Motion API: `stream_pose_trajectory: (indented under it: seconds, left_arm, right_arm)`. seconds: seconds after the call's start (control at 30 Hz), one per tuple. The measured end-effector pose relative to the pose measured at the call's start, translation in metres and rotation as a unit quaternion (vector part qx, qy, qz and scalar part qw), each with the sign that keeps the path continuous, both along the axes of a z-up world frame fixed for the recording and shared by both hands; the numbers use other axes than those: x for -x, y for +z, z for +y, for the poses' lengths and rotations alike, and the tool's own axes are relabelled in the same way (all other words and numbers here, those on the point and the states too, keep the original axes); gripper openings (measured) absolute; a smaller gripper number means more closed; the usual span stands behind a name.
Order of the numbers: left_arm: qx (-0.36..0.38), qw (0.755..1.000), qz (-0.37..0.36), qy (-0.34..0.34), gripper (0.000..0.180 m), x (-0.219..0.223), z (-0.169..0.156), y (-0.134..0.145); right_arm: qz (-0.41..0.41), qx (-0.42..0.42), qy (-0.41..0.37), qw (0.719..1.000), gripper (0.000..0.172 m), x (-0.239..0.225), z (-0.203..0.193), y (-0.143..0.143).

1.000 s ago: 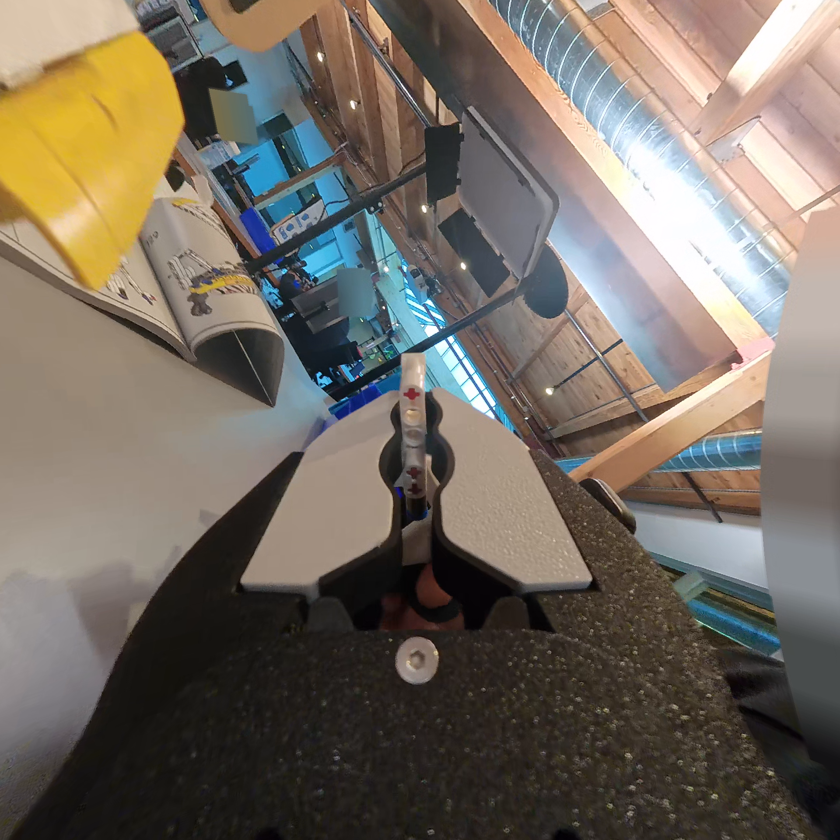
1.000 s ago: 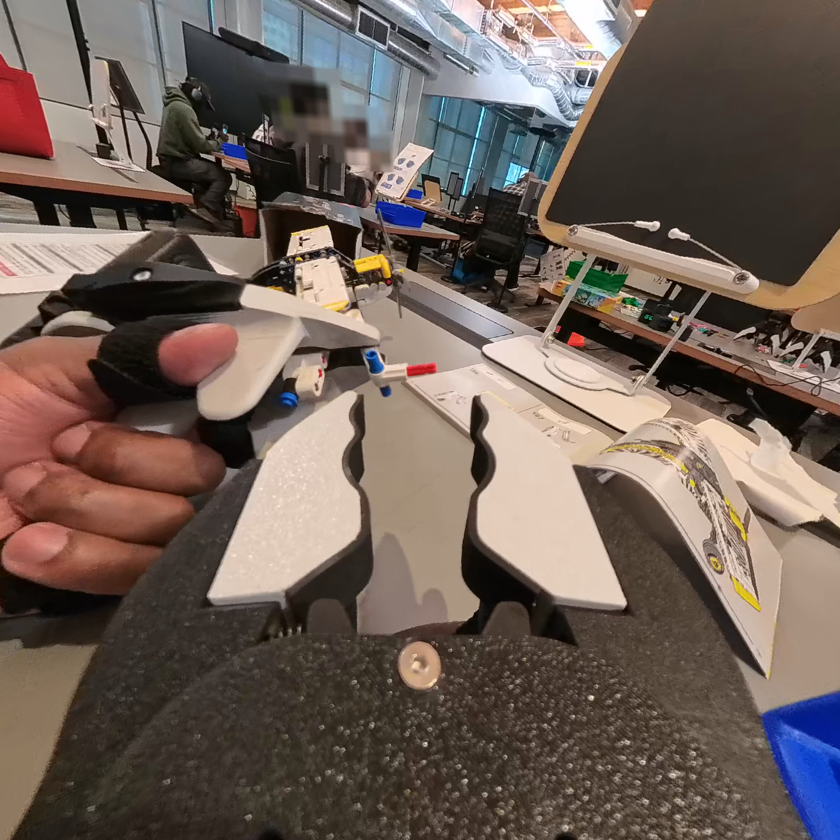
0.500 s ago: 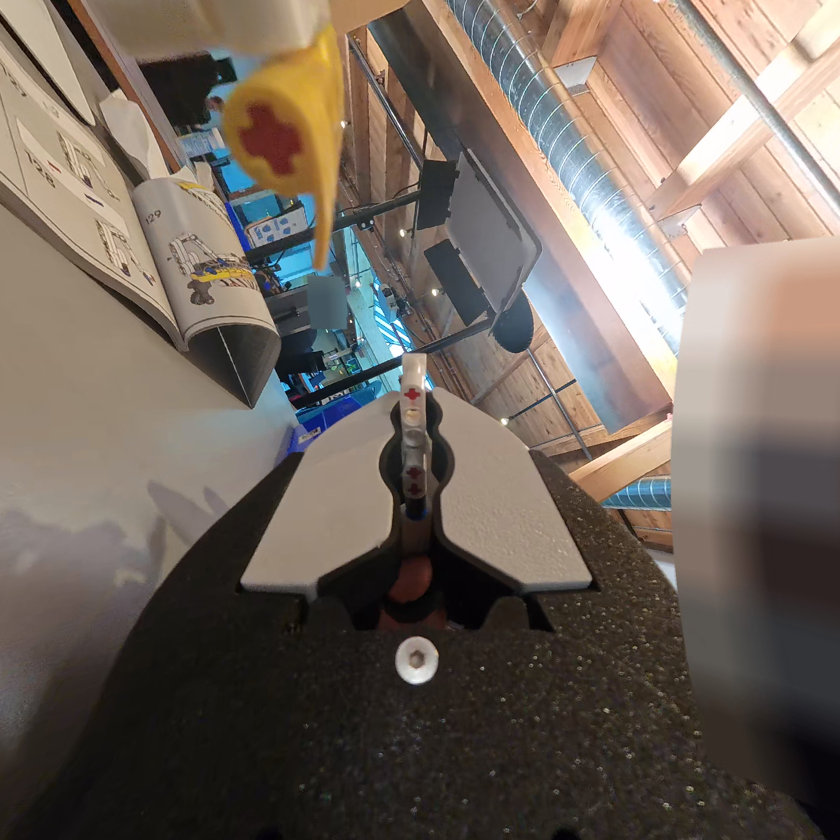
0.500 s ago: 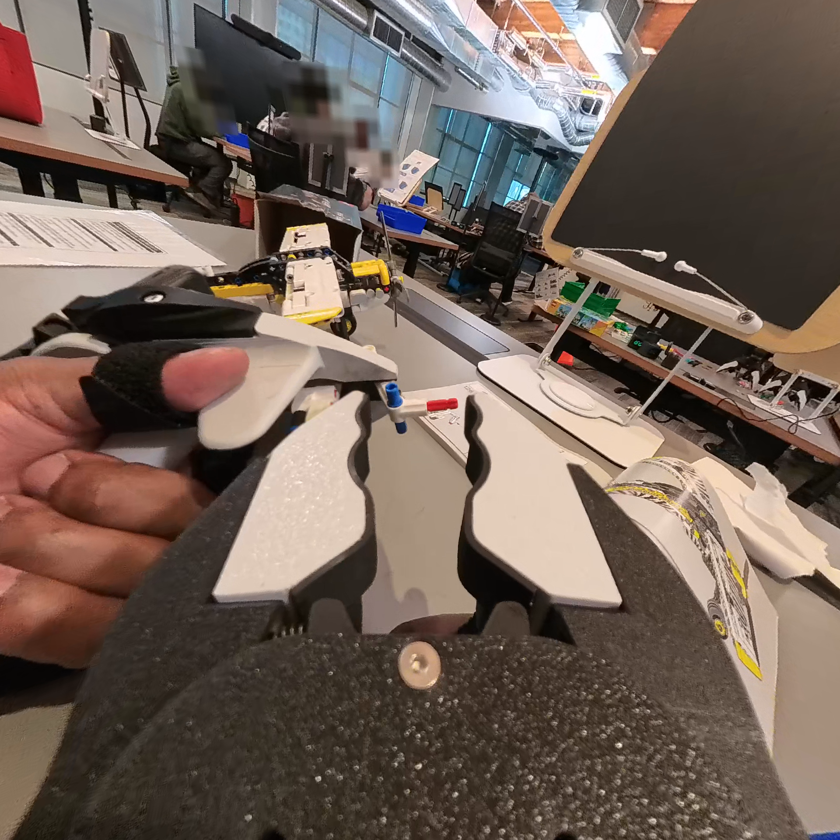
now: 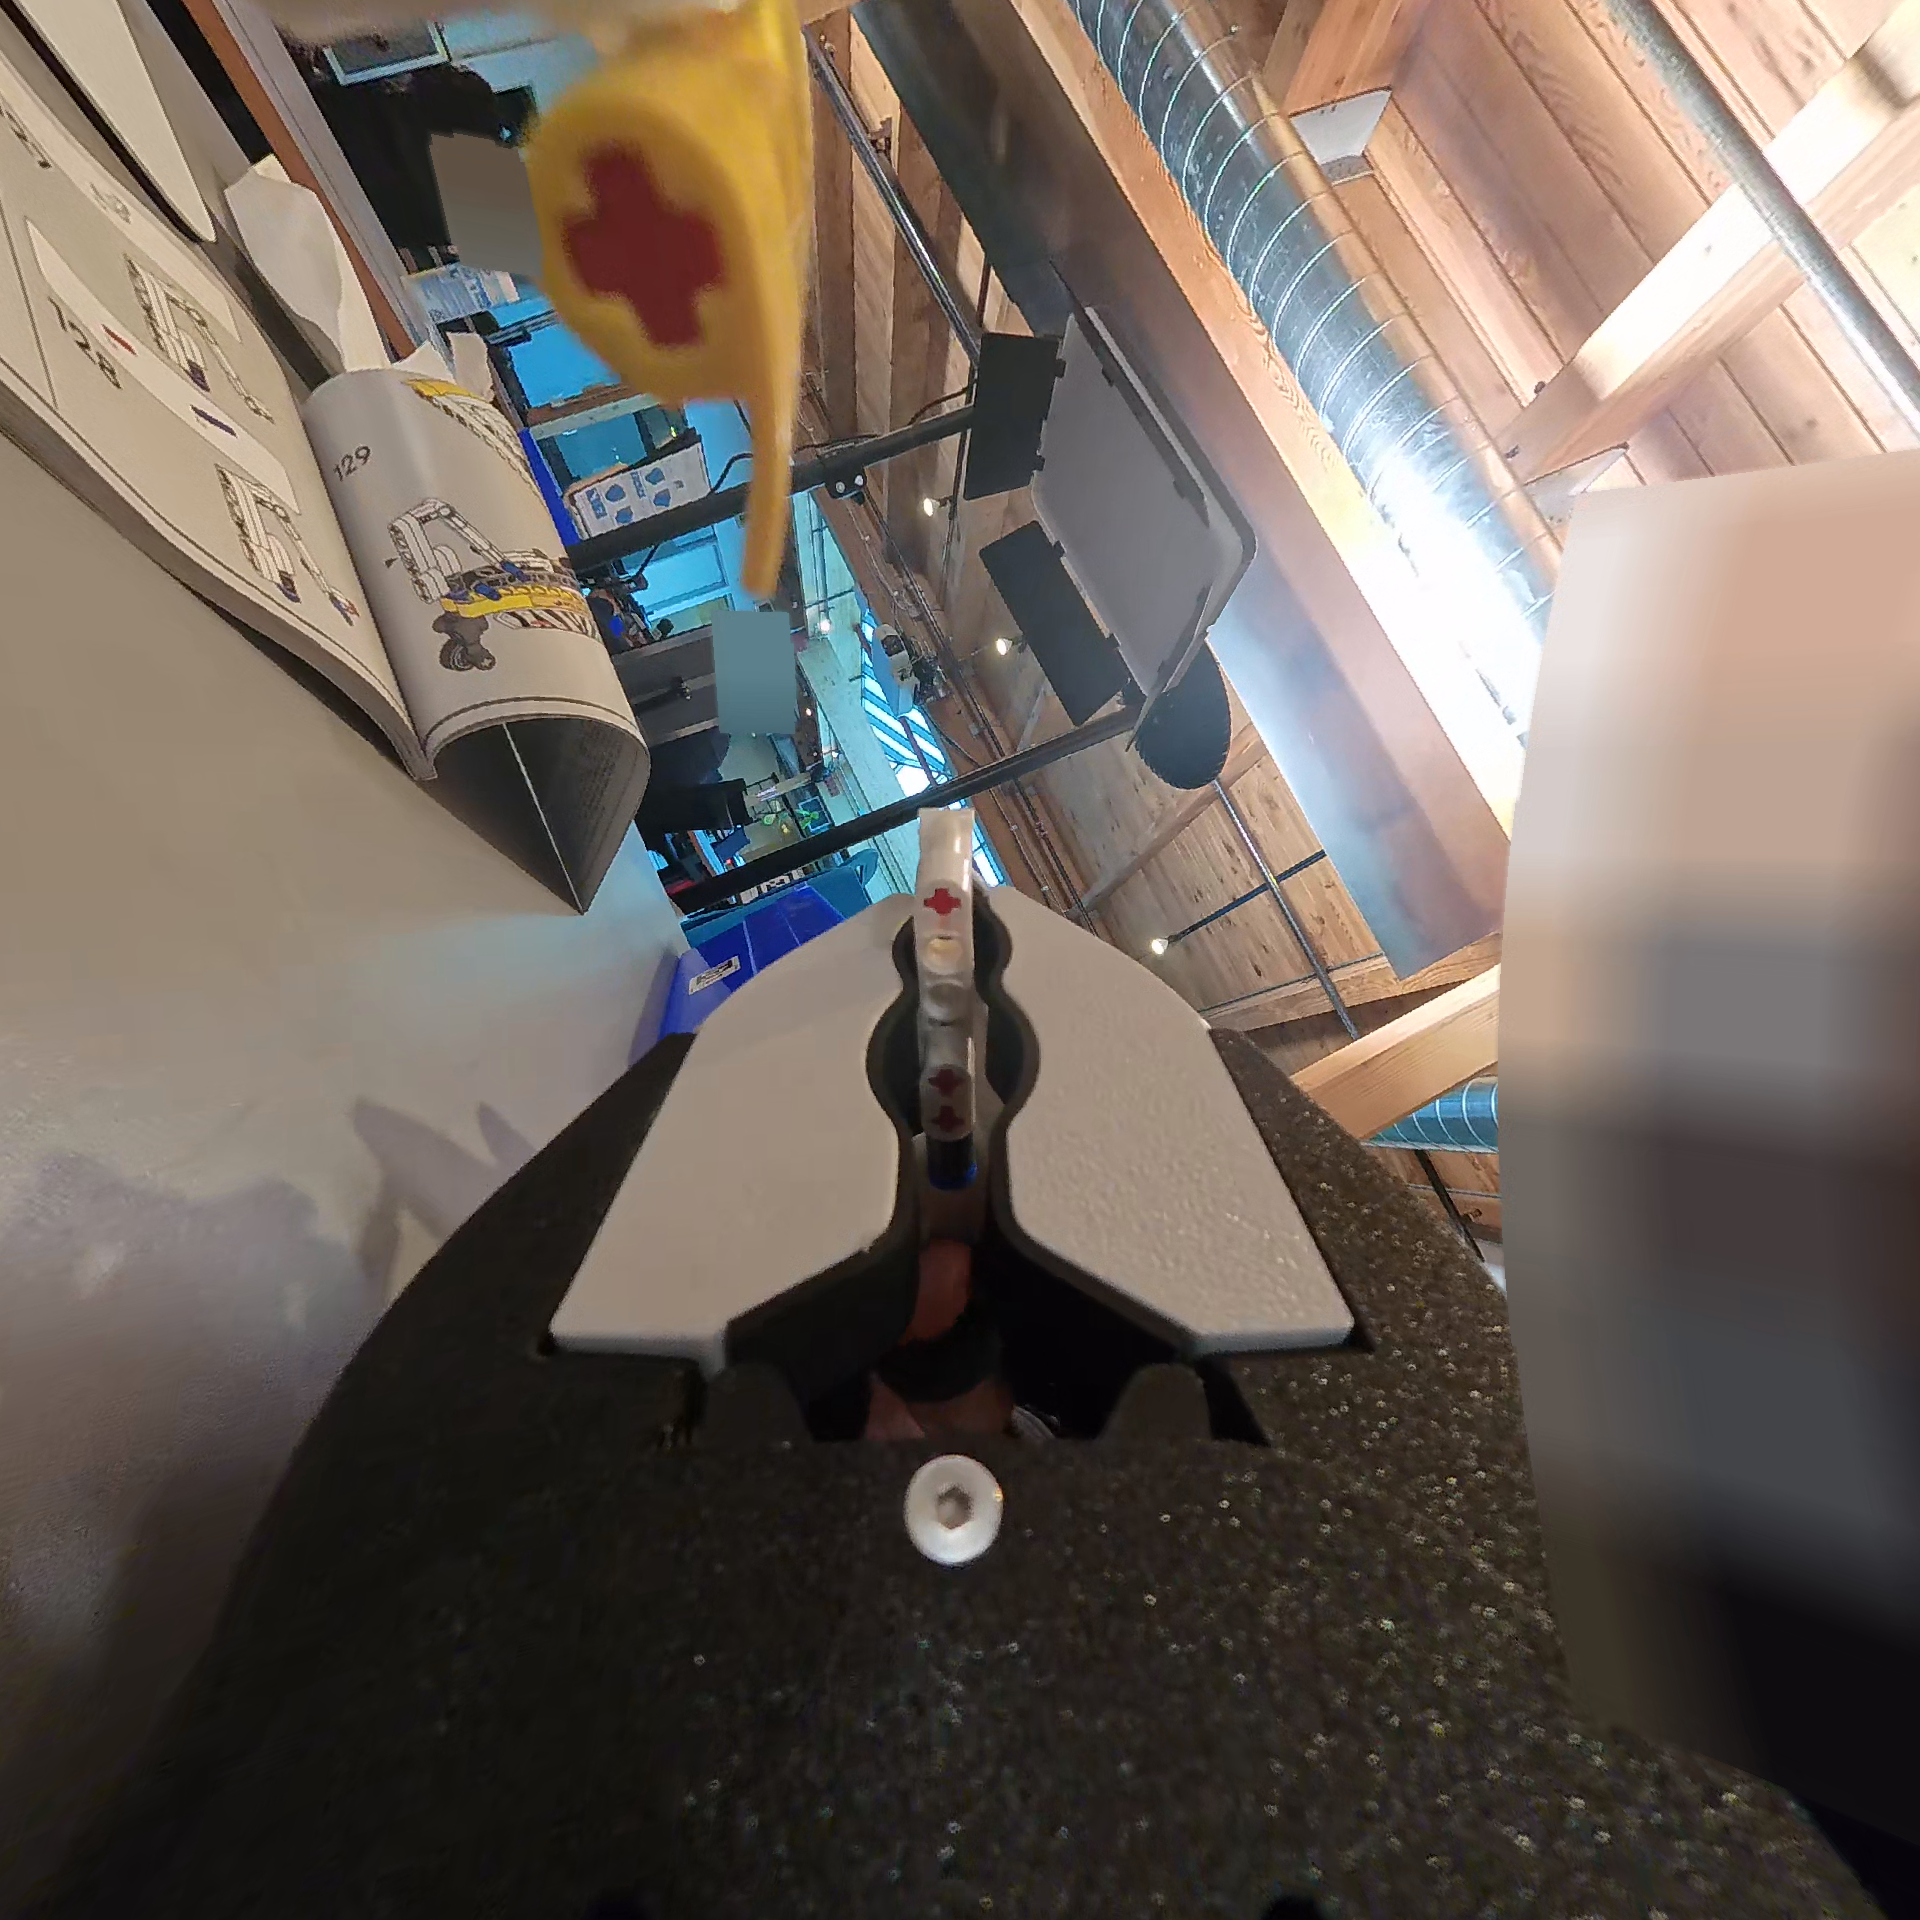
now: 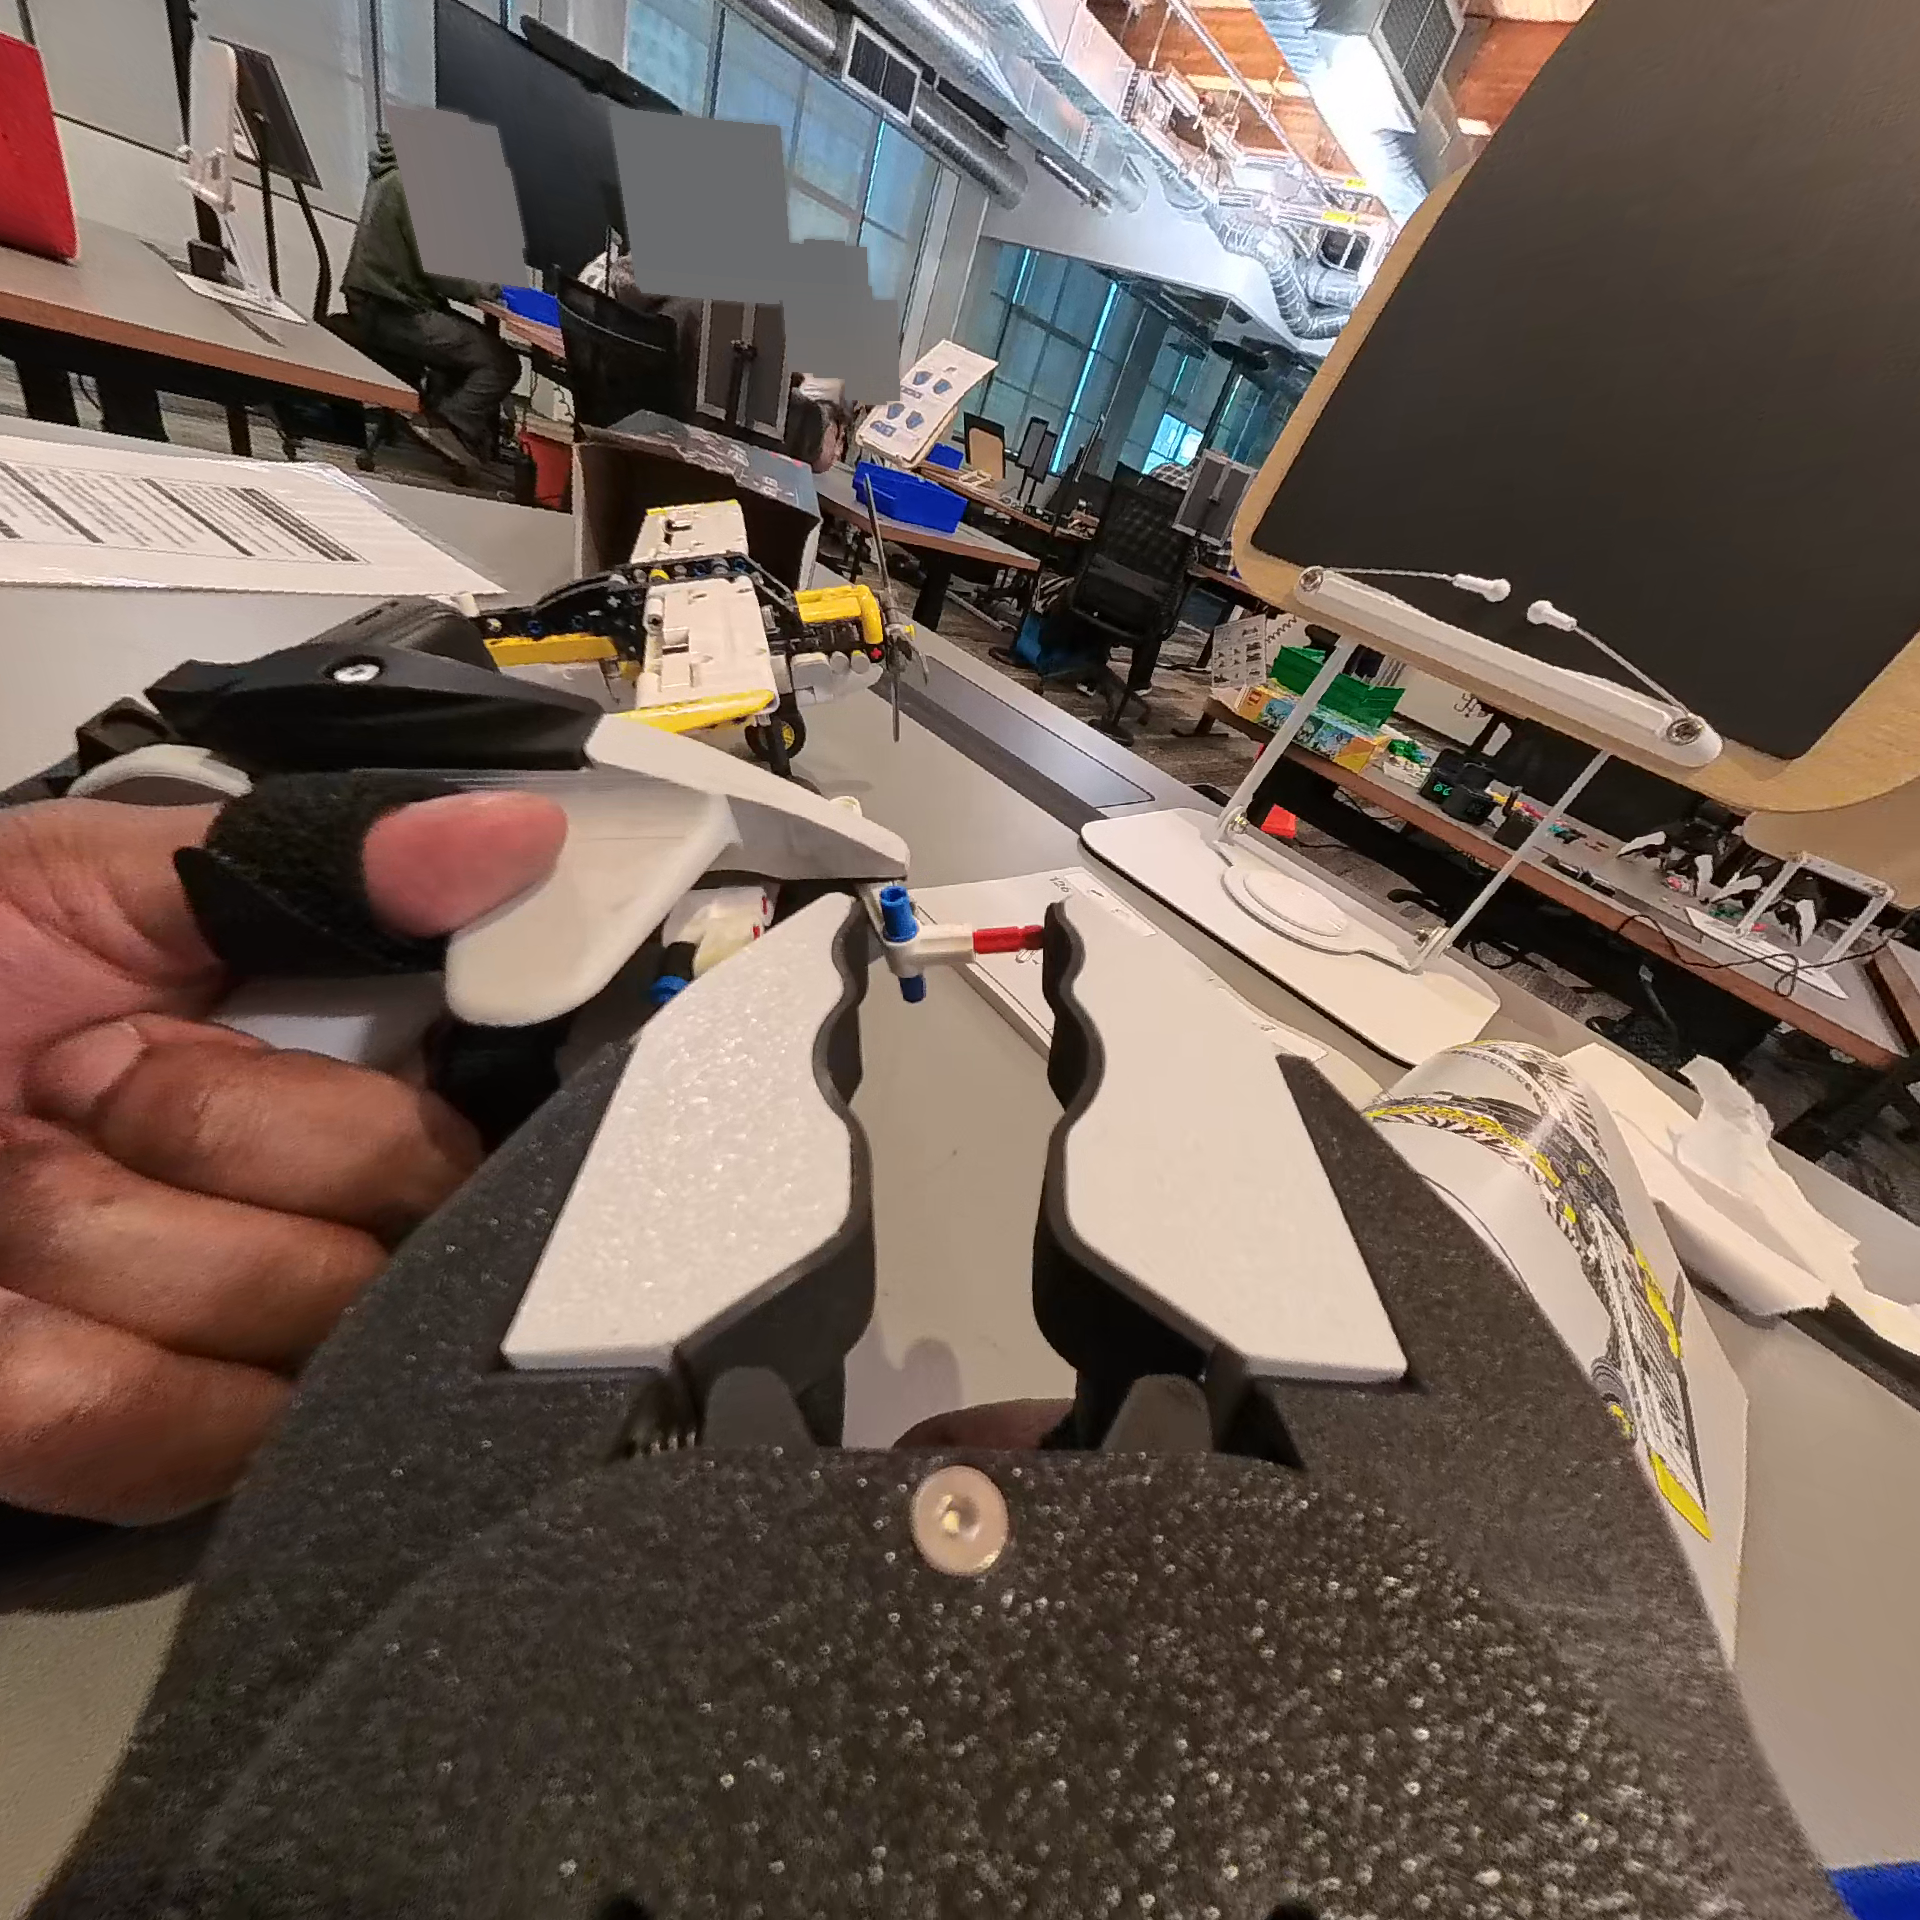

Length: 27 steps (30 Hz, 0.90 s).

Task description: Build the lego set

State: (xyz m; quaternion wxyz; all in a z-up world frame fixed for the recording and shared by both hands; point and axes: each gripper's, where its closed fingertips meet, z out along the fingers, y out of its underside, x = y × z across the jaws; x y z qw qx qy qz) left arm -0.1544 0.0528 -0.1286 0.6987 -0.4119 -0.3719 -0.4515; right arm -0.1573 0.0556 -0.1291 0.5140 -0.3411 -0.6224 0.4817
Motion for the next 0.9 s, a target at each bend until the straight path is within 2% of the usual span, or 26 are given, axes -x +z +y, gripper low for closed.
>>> stream_pose_trajectory:
  seconds: [0.9]
  left_arm:
    - [-0.008,1.000,-0.020,0.013,0.008,-0.0011,-0.0004,-0.0019]
  right_arm:
    - [-0.013,-0.009,-0.003,1.000,0.031,-0.0007,-0.0012,-0.0026]
